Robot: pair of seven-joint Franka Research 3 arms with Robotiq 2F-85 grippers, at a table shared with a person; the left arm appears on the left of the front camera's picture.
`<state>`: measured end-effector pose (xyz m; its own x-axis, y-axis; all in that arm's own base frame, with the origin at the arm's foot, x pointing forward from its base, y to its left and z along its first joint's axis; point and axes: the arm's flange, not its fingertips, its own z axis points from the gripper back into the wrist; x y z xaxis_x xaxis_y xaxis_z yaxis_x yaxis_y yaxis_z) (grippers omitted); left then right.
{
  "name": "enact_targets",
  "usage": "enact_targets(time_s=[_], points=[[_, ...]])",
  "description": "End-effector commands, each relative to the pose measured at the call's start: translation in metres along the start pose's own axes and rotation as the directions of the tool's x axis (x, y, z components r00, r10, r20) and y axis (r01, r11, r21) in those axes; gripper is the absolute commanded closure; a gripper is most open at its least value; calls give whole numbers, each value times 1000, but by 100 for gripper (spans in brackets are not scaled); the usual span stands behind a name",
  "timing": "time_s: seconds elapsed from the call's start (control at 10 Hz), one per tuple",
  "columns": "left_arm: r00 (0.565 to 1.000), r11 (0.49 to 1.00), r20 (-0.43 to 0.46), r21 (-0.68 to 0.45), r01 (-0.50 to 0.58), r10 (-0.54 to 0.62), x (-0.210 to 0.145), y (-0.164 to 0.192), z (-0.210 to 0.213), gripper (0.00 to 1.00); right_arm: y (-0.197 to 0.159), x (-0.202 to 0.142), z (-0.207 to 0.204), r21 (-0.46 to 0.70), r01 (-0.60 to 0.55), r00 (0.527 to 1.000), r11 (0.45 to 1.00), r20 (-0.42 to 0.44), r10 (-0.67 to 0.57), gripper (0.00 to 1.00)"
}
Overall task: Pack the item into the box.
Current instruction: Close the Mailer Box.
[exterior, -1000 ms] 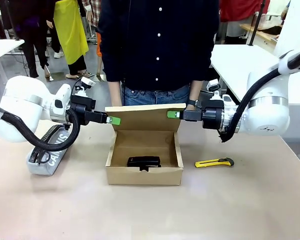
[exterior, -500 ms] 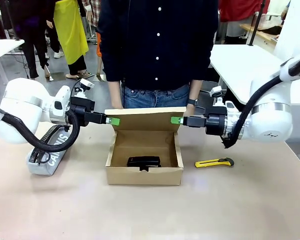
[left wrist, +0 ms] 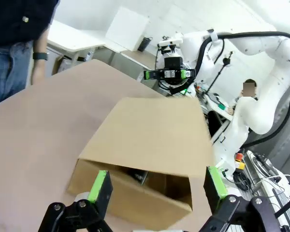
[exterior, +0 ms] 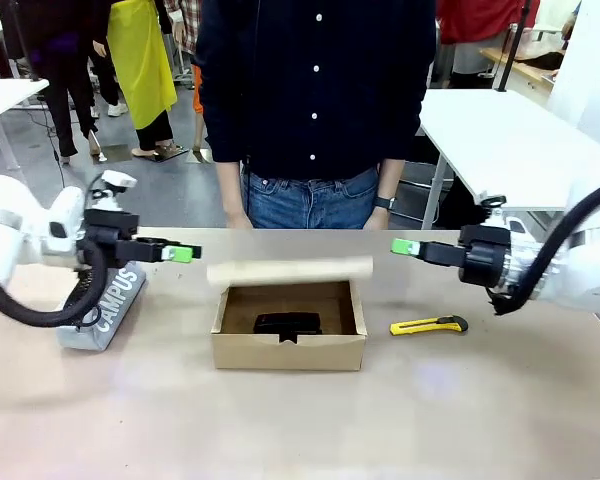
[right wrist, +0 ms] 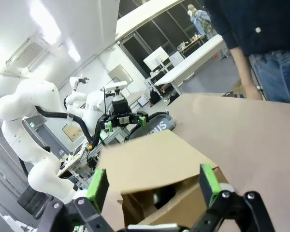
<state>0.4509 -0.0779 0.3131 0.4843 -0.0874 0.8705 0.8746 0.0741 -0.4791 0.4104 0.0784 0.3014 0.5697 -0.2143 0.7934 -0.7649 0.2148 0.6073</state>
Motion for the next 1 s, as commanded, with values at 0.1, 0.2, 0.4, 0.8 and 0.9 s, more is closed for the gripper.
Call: enact_targets(time_s=[0.1,0.2,0.4,0.8,0.9], points=[[984,994,149,41,96,-102,-2,-26,26,0,11,2,8,32,-64,997,997,43,63,0],[977,989,159,41,139,-144,2,-28,18,0,7,-1,-8,6,-135,991,991,15,135,0],[982,986,84,26,165,-166,9,-20,-17,0,6,-6,-44,67,-236,964,969,-105,242,0],[951,968,-191,25,252,-242,13,-5,-92,0,5,-11,-95,90,-385,885,919,-246,395,0],[936,962,-249,47,268,-249,11,-1,-99,0,6,-16,-101,101,-399,870,911,-273,411,0]])
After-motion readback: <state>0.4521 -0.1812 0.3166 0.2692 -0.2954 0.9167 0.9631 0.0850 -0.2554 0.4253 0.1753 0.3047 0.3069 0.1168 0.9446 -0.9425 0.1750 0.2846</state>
